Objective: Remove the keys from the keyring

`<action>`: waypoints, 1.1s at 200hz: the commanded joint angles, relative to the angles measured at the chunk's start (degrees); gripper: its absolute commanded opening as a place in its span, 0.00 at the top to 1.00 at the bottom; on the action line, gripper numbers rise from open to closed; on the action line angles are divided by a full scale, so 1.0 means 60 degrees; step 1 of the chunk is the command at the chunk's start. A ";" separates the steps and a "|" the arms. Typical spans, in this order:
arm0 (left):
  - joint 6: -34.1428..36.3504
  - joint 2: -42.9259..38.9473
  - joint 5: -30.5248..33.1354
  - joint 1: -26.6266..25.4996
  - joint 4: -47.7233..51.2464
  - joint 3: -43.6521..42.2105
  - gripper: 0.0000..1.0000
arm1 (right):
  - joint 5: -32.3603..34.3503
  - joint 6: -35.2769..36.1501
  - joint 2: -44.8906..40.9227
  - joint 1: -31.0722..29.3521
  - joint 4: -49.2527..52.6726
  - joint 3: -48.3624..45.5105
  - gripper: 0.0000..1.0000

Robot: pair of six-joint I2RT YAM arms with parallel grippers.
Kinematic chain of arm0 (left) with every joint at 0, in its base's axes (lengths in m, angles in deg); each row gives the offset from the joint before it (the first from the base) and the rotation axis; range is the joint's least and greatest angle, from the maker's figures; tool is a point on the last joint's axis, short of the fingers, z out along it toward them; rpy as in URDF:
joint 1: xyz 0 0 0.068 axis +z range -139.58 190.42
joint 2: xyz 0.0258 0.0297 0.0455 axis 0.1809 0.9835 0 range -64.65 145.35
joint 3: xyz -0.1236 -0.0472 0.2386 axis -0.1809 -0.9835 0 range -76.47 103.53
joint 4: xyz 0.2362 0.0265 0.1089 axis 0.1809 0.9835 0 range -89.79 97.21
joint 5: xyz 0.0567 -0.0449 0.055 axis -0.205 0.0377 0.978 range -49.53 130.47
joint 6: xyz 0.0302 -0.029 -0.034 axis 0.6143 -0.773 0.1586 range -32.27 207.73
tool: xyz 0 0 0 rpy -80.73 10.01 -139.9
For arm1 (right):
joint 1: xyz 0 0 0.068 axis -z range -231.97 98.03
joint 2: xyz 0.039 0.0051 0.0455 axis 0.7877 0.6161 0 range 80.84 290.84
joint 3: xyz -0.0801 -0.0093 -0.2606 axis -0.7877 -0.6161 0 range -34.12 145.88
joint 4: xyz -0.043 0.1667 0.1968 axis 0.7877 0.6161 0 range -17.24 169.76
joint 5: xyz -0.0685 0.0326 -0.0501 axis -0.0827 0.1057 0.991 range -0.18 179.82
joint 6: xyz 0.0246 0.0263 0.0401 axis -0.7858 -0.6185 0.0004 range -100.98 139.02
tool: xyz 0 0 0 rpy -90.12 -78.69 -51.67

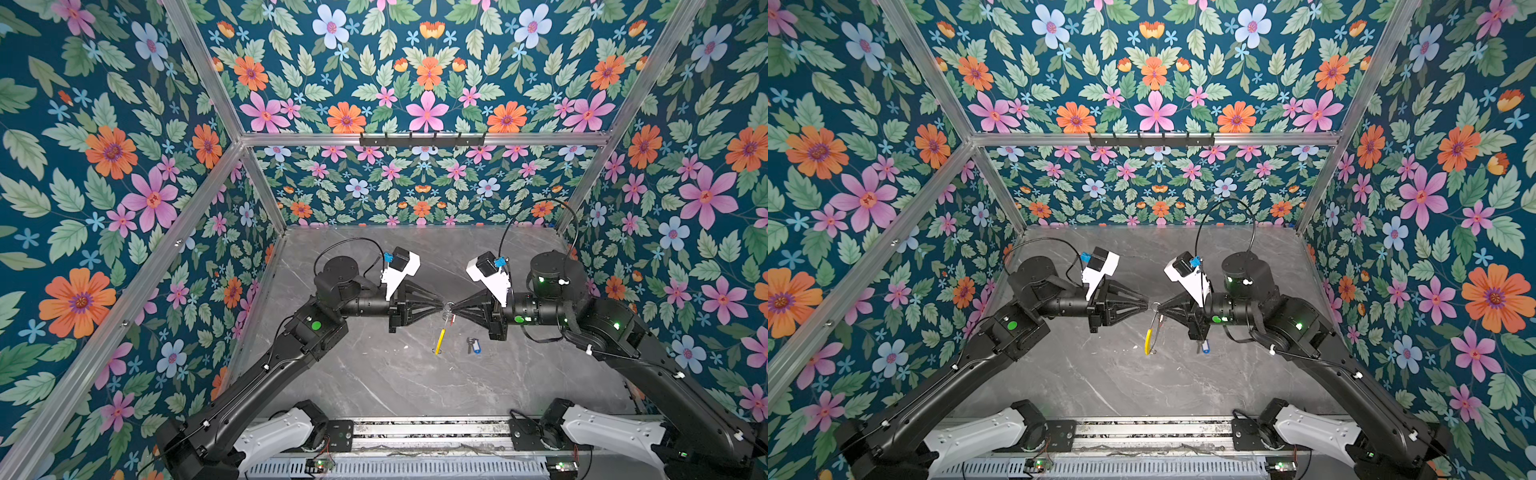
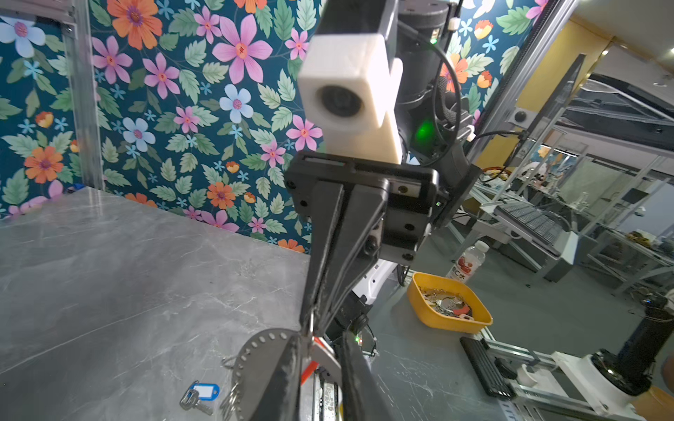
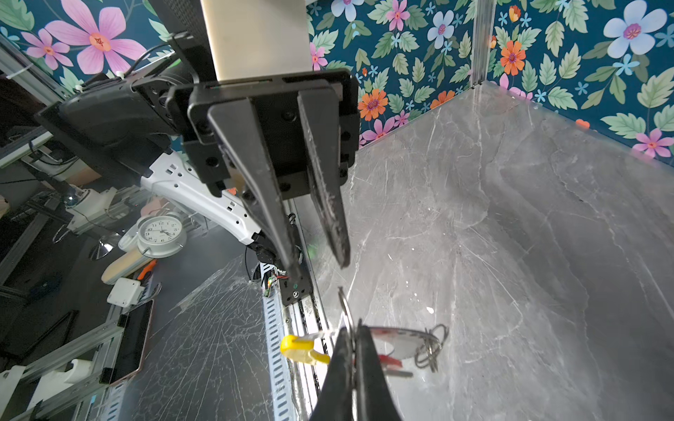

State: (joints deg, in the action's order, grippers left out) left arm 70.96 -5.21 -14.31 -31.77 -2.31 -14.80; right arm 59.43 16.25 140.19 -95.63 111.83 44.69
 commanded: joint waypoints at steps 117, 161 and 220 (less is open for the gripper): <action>0.0388 0.0557 -0.0676 -0.0003 0.0747 0.0409 0.81 | 0.0739 0.0532 0.0594 -0.0150 0.0392 0.0722 1.00; 0.0454 0.0638 -0.0684 -0.0001 0.0852 0.0518 0.87 | 0.1217 0.0820 0.0849 -0.0452 0.0869 0.1114 1.00; 0.0598 0.0522 -0.0626 -0.0018 0.0712 0.0464 1.00 | 0.1476 0.0855 0.0962 -0.0695 0.0820 0.1221 1.00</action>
State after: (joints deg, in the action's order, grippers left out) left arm 74.26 -1.28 -17.39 -31.71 3.85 -11.82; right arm 66.47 20.65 145.70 -99.39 117.68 51.53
